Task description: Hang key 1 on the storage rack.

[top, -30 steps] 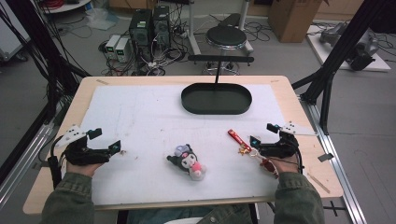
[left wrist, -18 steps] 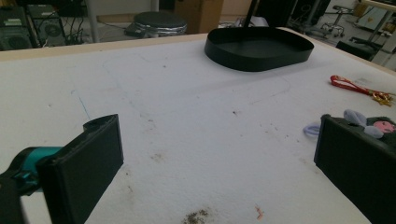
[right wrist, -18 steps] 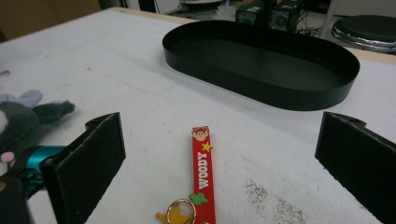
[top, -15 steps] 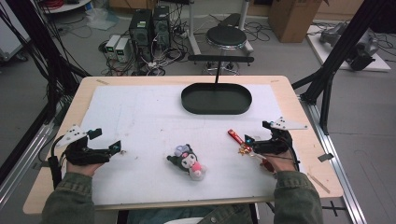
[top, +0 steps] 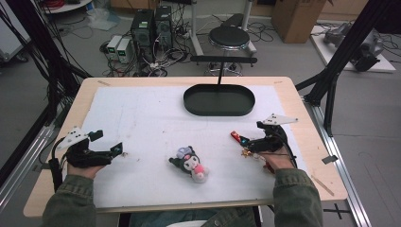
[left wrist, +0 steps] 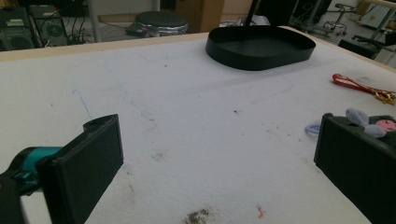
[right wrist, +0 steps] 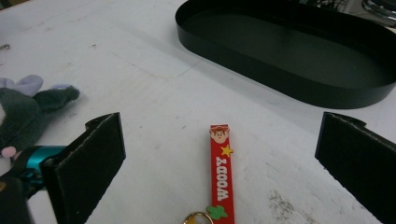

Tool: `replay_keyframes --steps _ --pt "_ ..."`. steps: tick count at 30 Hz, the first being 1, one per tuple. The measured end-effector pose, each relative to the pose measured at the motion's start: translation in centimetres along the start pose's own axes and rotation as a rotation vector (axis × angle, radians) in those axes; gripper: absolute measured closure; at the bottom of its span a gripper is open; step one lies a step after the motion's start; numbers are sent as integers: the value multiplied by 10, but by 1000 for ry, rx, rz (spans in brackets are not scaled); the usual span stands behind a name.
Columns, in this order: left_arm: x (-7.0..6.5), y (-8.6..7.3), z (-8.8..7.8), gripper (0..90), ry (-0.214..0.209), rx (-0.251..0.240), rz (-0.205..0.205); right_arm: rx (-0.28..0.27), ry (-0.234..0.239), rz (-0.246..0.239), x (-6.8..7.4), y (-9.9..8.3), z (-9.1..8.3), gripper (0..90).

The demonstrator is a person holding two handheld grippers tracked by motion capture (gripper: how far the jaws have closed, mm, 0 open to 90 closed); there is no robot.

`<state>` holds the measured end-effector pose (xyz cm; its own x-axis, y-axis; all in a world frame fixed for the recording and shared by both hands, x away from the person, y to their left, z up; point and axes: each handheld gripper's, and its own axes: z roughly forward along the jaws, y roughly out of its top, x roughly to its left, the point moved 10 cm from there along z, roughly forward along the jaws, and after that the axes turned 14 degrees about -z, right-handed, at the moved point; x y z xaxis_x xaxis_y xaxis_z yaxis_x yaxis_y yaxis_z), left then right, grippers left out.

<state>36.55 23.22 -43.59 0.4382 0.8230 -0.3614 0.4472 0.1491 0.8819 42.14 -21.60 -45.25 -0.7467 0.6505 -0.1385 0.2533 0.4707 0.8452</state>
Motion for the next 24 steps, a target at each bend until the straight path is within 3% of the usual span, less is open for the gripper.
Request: replay_keyframes --steps 16,18,24 --pt "0 0 0 17 -3 0 -1 121 47 0 -1 -4 18 5" --pt "0 0 0 17 -4 1 0 172 53 2 -1 -12 23 5" --pt "-1 -1 1 17 -7 7 4 227 73 -4 2 -20 32 6"
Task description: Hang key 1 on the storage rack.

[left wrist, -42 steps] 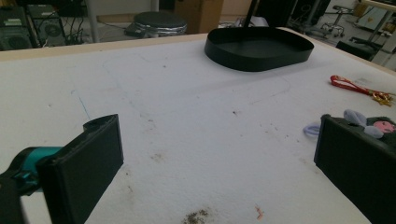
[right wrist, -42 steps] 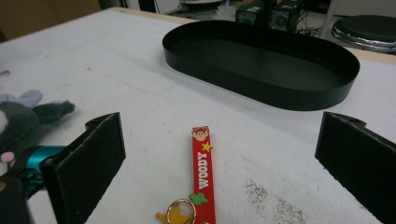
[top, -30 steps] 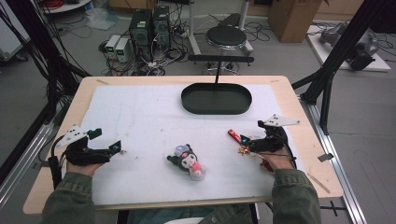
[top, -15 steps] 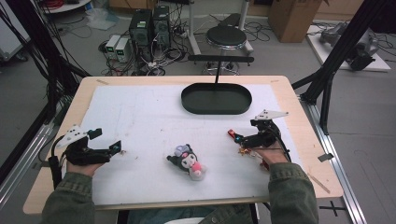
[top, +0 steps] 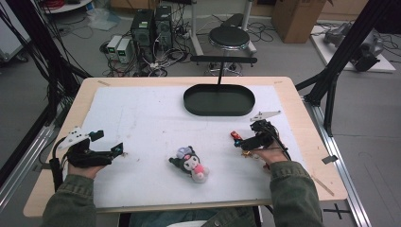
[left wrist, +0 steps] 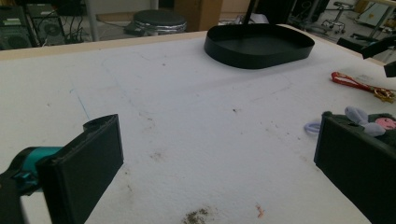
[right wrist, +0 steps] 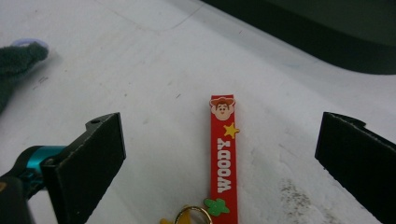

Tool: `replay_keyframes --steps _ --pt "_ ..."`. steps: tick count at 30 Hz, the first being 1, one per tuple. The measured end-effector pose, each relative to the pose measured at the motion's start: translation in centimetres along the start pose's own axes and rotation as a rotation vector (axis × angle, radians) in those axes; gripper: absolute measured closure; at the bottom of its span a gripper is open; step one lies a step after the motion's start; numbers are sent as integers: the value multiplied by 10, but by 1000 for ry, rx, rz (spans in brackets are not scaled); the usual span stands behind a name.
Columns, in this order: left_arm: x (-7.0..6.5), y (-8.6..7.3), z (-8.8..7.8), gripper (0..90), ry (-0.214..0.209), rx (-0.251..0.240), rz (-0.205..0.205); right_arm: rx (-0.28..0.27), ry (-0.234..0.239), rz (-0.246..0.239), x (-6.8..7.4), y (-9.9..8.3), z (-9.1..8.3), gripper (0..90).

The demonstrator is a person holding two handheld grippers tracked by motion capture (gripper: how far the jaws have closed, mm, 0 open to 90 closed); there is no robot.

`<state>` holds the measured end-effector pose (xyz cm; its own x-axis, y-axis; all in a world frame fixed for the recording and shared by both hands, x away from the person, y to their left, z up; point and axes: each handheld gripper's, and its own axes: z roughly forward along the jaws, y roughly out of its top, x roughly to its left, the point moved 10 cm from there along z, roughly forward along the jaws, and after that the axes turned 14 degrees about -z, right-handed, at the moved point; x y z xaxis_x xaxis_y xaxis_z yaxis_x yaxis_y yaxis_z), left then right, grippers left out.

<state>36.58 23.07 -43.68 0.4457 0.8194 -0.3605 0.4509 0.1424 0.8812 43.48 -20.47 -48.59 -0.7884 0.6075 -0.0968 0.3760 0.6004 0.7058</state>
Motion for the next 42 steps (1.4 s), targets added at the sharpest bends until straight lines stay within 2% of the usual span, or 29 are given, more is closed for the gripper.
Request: replay_keyframes --steps 2,4,5,6,8,10,12,15,17,22,24,27,28,30,32,34,36,38,42 --pt "0 0 0 17 1 0 -2 20 -1 -2 0 -2 3 6" --pt "1 0 0 17 1 -3 -3 66 8 -8 0 -6 10 6" --pt "1 0 0 17 1 -3 -3 66 8 -8 0 -6 10 6" --pt "0 0 1 17 -2 -4 -8 84 7 -11 0 -5 13 35" --pt "0 0 1 18 -3 -1 -4 108 -5 -26 -1 -3 16 39" --pt "0 0 1 17 -4 0 -3 121 -1 -27 0 -2 17 44" --pt "0 0 1 17 -5 0 -1 164 8 -34 0 1 22 68" --pt "0 1 1 17 -6 -4 -6 217 29 -29 0 3 25 151" --pt "0 1 1 17 -5 -5 -7 259 38 -19 -2 2 27 155" --pt "0 0 0 17 -7 -1 -1 320 44 26 -7 0 30 220" --pt "-1 1 0 17 -10 -6 -2 342 59 29 -7 -2 31 256" --pt "-2 0 0 17 -14 -3 4 379 52 2 -7 -7 32 335" --pt "-2 0 0 18 -14 -4 3 382 40 0 -7 -7 31 384" --pt "-2 0 0 17 -13 -6 3 371 52 3 -6 -5 31 475" --pt "-2 1 0 17 -15 -8 2 381 36 -12 -6 -6 31 561" --pt "-3 1 0 17 -17 -8 3 381 37 -19 -6 -6 28 712" --pt "-3 1 0 17 -18 -7 4 373 66 13 -6 -7 27 721" --pt "-3 0 0 17 -17 -7 4 366 77 22 -7 -7 27 724" --pt "-2 1 0 17 -17 -7 2 358 80 15 -5 -6 27 728"
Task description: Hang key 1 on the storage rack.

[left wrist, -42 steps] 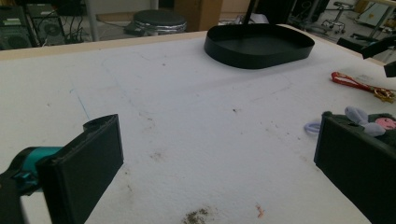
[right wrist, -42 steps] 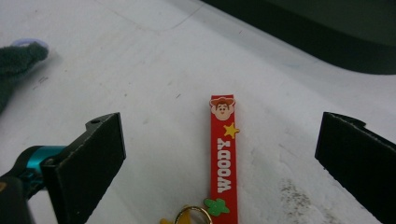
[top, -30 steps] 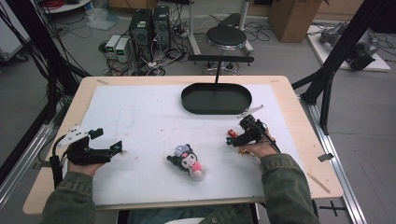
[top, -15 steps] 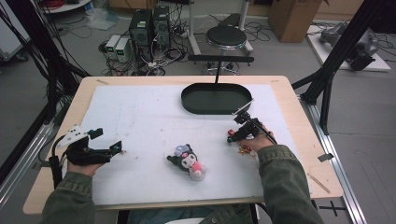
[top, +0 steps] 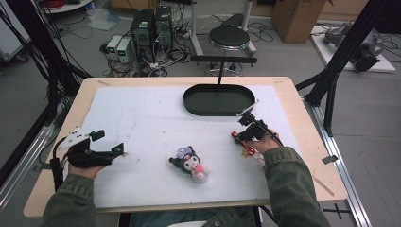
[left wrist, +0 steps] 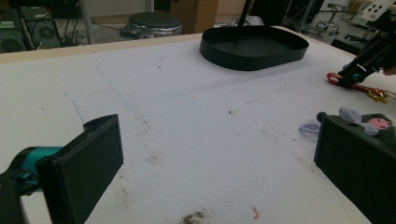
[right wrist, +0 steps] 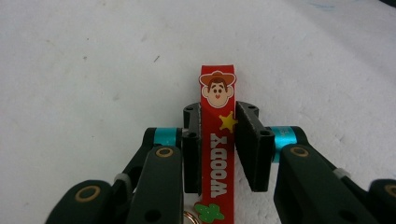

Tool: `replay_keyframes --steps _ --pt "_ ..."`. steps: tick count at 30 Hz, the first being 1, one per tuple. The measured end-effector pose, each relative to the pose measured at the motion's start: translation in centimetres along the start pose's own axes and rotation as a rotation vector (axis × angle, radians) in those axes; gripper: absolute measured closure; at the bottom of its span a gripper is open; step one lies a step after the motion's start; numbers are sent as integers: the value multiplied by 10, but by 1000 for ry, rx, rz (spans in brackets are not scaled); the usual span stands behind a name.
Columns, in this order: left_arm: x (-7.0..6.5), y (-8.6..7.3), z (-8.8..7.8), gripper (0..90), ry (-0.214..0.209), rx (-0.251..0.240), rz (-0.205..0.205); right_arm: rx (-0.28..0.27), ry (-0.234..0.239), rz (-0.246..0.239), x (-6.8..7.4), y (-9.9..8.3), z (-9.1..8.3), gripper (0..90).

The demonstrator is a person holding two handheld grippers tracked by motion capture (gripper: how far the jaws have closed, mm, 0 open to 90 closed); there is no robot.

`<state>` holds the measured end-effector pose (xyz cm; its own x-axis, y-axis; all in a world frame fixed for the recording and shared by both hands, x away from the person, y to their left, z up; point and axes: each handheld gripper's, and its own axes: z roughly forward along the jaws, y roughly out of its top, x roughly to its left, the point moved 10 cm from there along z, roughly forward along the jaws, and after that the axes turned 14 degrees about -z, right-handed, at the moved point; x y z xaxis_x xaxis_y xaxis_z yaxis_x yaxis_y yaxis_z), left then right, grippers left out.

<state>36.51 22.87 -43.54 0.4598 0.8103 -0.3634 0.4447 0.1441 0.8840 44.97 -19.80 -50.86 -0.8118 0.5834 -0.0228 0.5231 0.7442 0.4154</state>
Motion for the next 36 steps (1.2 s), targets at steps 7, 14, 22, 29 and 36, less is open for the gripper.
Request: replay_keyframes --steps 7,14,22,29,36 --pt "-1 0 0 17 0 -2 1 -76 7 22 2 8 -11 737" --pt "-1 0 0 17 0 -3 0 -233 29 74 -6 15 -38 738" --pt "-1 0 2 17 -2 0 1 -427 64 149 -13 25 -72 740" --pt "-1 0 2 17 -2 -1 2 -501 36 158 -20 33 -91 740" --pt "0 1 2 17 -1 -5 0 -536 14 174 -26 41 -101 739"
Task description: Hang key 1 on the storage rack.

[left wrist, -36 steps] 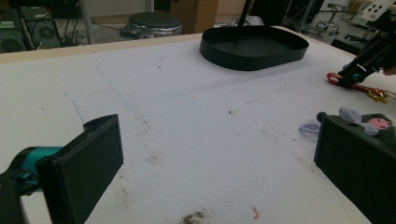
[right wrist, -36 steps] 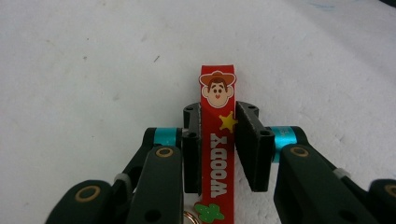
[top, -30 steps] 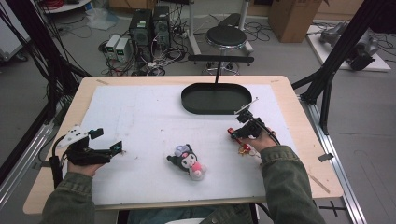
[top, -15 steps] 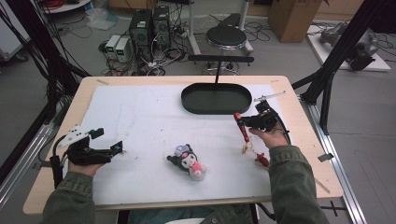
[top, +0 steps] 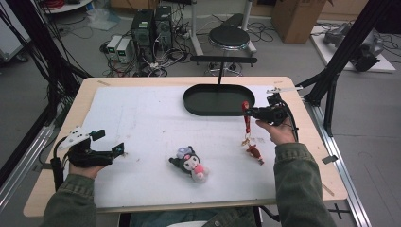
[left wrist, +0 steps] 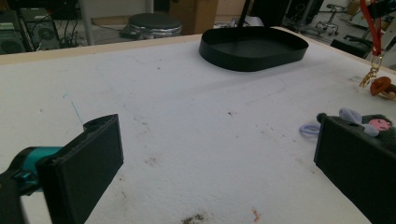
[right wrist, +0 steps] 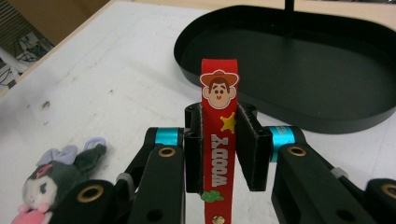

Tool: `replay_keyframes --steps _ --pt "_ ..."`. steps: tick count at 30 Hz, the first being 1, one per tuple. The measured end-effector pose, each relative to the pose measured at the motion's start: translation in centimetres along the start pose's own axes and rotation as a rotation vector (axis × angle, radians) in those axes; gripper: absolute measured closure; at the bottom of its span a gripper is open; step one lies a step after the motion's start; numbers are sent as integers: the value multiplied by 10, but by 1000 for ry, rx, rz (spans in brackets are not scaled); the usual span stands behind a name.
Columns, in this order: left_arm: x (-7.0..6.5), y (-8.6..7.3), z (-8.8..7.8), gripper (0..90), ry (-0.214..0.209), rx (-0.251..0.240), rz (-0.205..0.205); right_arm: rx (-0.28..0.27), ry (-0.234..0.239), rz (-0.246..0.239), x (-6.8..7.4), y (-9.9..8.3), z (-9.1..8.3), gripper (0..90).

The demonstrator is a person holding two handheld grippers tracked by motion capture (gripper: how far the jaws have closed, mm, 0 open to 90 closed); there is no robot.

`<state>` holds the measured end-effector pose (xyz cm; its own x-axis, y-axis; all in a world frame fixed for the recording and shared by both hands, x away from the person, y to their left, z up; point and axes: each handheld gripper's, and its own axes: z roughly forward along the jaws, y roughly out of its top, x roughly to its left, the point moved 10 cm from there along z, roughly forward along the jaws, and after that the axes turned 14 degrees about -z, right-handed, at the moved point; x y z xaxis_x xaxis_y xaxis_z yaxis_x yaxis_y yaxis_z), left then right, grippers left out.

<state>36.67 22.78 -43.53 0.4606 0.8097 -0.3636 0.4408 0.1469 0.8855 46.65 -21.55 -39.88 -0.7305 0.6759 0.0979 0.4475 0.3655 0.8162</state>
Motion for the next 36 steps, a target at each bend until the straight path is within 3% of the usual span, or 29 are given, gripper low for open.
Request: replay_keyframes --steps 5,11,19,28,36 --pt "0 0 0 17 -1 -2 -1 -36 -18 -14 -1 16 -2 741" --pt "0 0 -1 17 -1 2 -2 -80 -5 12 -3 32 -5 742" --pt "2 1 0 17 -2 -1 -4 -161 5 40 -11 67 -8 743" --pt "3 1 -1 17 4 -5 -12 -210 -9 43 -16 97 -7 744" --pt "5 1 -2 17 8 -4 -12 -219 -22 36 -17 120 -5 744"
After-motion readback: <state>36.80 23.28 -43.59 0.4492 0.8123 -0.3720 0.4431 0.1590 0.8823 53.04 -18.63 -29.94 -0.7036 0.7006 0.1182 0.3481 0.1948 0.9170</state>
